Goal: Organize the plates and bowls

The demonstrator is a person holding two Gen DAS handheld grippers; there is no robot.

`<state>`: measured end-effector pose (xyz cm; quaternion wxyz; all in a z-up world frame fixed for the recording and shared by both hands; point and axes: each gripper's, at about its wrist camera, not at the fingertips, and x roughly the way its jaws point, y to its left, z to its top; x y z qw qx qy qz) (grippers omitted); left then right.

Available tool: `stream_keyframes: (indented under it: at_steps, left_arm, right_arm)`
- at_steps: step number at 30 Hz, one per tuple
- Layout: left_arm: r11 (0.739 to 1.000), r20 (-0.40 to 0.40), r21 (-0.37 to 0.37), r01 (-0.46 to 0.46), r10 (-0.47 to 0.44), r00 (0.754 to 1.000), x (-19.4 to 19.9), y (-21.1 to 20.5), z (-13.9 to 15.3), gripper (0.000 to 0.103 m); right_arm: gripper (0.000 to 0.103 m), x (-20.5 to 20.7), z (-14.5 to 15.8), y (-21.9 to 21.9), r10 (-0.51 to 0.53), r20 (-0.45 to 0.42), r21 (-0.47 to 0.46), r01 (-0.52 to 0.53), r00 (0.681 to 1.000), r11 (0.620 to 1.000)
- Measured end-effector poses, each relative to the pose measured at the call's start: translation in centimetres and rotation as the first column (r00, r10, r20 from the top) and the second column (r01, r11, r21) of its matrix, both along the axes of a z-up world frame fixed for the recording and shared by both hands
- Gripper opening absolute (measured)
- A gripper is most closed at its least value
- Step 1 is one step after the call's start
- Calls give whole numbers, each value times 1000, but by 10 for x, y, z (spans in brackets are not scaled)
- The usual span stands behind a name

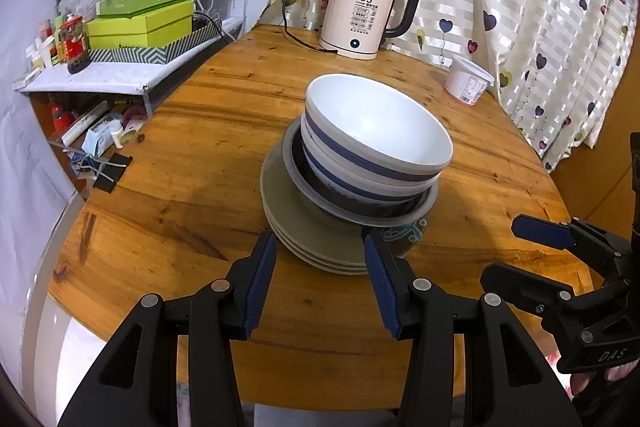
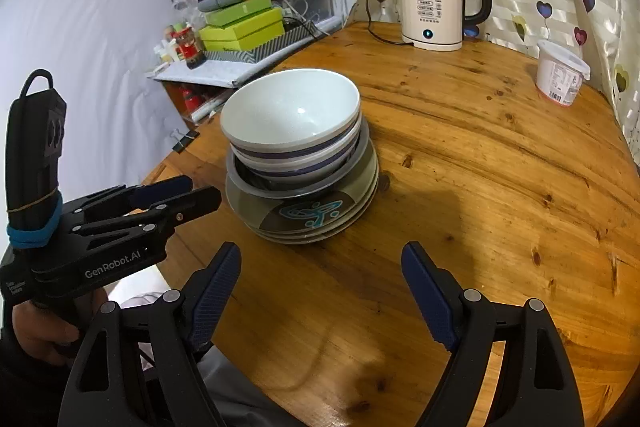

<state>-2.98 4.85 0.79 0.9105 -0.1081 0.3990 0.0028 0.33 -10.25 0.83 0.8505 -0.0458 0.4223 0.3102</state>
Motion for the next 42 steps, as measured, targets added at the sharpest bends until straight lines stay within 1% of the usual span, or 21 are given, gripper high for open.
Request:
stream_keyframes:
  at_steps: [3,6,9,13,16,19,22,27,39,42]
  left_arm:
    - [1000,-7,5,-9,9,1000,1,1,-2,47]
    - [1000,-12,-16,-4,4,1000,2,2,-5,47]
    - [1000,-26,14,-18,18,1000,3,1,-7,47]
    - [1000,-31,-11,-10,10,999,7,3,-10,47]
    - [1000,-35,5,-14,14,999,8,2,-11,47]
    - [1000,-36,3,-12,12,999,8,1,-12,47]
    - [1000,-36,26,-18,19,999,8,0,-12,47]
    - [1000,-45,16,-21,22,999,9,0,-14,47]
    - [999,-59,35,-33,35,998,8,1,-16,47]
    - [999,-59,30,-31,33,998,8,0,-16,47]
  right_arm:
    - [83,1,-2,2,4,0,-6,-4,1000,1000]
    - [83,2,-4,4,8,-4,-11,-9,1000,1000]
    - [83,4,-6,7,14,-6,-19,-14,1000,1000]
    - [83,6,-9,9,21,-13,-24,-21,1000,999]
    - [83,8,-11,10,24,-16,-26,-24,1000,999]
    - [83,9,-12,12,27,-22,-26,-27,999,999]
    - [83,10,-14,12,29,-24,-28,-30,999,999]
    - [83,10,-15,14,30,-27,-29,-31,999,999]
    - [83,10,-15,15,29,-29,-29,-30,999,999]
    - [83,10,-16,15,30,-29,-29,-31,999,999]
